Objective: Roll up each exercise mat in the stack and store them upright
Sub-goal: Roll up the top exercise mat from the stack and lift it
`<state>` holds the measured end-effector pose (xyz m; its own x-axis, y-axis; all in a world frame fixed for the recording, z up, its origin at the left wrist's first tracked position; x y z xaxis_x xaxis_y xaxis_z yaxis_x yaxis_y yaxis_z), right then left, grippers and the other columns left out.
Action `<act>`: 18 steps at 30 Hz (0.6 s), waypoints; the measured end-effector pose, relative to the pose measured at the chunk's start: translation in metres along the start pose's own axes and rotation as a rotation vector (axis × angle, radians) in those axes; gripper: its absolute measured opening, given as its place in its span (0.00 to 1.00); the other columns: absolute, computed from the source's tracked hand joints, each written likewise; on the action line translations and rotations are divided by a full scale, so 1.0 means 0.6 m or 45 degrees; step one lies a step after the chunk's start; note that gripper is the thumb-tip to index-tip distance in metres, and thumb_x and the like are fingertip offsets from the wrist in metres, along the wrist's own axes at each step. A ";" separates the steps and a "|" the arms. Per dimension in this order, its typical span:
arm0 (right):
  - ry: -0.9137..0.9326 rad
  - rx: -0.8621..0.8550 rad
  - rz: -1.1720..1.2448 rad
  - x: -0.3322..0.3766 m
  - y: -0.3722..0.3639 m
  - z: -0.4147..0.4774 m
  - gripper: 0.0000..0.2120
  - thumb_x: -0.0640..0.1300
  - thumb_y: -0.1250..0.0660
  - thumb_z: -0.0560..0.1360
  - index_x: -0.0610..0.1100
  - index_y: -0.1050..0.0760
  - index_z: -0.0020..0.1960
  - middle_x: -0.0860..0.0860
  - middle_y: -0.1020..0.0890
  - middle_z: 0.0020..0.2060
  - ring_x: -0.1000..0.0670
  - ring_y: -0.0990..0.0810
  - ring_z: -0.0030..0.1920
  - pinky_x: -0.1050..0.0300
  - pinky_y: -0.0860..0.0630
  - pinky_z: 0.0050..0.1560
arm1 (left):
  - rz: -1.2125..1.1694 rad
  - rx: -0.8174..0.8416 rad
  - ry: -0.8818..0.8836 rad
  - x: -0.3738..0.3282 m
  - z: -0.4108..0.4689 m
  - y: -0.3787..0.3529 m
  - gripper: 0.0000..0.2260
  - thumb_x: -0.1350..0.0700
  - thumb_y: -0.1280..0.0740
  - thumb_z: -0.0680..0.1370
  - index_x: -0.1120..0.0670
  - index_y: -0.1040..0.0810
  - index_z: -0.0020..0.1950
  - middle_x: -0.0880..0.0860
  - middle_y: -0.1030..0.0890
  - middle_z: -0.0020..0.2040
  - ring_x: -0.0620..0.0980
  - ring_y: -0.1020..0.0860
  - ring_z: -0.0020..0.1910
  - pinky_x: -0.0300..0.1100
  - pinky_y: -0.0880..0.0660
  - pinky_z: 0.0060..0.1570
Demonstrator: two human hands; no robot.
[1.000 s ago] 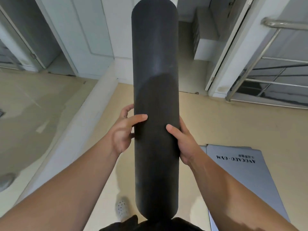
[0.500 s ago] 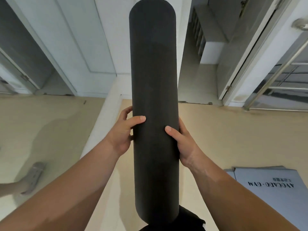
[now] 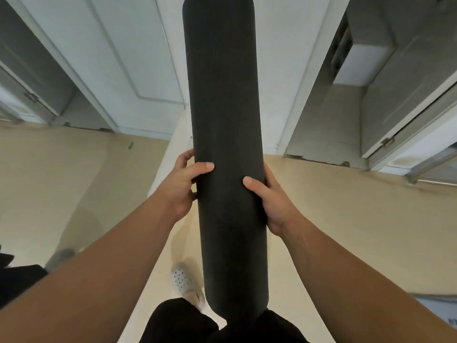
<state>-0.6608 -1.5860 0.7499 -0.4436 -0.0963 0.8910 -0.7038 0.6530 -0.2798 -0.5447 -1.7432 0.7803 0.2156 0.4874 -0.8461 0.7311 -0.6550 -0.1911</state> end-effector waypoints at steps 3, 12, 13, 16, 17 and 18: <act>-0.028 -0.018 0.015 -0.012 -0.018 0.101 0.35 0.49 0.22 0.72 0.58 0.31 0.75 0.55 0.17 0.64 0.51 0.16 0.61 0.55 0.17 0.57 | 0.006 0.021 0.021 -0.013 0.105 0.040 0.33 0.53 0.26 0.67 0.44 0.30 0.71 0.48 0.21 0.65 0.51 0.23 0.63 0.57 0.26 0.61; -0.164 -0.119 -0.028 -0.112 -0.047 0.396 0.39 0.52 0.21 0.69 0.57 0.32 0.77 0.53 0.19 0.66 0.48 0.18 0.64 0.50 0.18 0.61 | -0.042 -0.003 0.195 0.031 0.418 0.145 0.23 0.57 0.33 0.79 0.46 0.32 0.73 0.48 0.22 0.65 0.51 0.24 0.64 0.55 0.28 0.67; -0.192 -0.121 -0.035 -0.129 -0.038 0.426 0.41 0.54 0.20 0.68 0.58 0.33 0.77 0.52 0.20 0.67 0.48 0.19 0.65 0.48 0.19 0.63 | -0.040 -0.007 0.222 0.046 0.452 0.152 0.23 0.57 0.33 0.79 0.45 0.32 0.73 0.48 0.22 0.65 0.51 0.25 0.64 0.55 0.28 0.68; -0.271 -0.117 -0.042 -0.203 0.001 0.515 0.46 0.57 0.18 0.63 0.58 0.34 0.77 0.53 0.20 0.67 0.48 0.19 0.65 0.46 0.20 0.65 | -0.030 -0.042 0.297 0.109 0.550 0.169 0.23 0.57 0.32 0.79 0.45 0.33 0.73 0.48 0.23 0.65 0.52 0.25 0.64 0.55 0.28 0.67; -0.292 -0.108 -0.048 -0.232 0.015 0.545 0.46 0.57 0.19 0.63 0.59 0.34 0.77 0.53 0.20 0.67 0.48 0.18 0.65 0.46 0.19 0.65 | -0.030 -0.060 0.313 0.137 0.583 0.176 0.23 0.57 0.32 0.79 0.45 0.33 0.73 0.47 0.23 0.64 0.51 0.25 0.64 0.54 0.28 0.66; -0.314 -0.104 -0.047 -0.265 0.028 0.576 0.46 0.57 0.18 0.63 0.59 0.34 0.77 0.53 0.20 0.67 0.48 0.18 0.64 0.47 0.19 0.64 | -0.026 -0.069 0.323 0.166 0.617 0.182 0.23 0.57 0.33 0.79 0.45 0.33 0.73 0.47 0.23 0.64 0.51 0.25 0.63 0.52 0.28 0.64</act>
<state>-0.7935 -1.8192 0.4800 -0.5472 -0.2950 0.7833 -0.6793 0.7032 -0.2098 -0.6833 -1.9797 0.4911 0.3506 0.6342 -0.6891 0.7692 -0.6148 -0.1744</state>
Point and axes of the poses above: each hand's wrist, its own z-axis towards the middle knuckle, its own y-axis out of the back of the hand, x = y × z, the point moved 4 cm from there along z, towards the middle knuckle
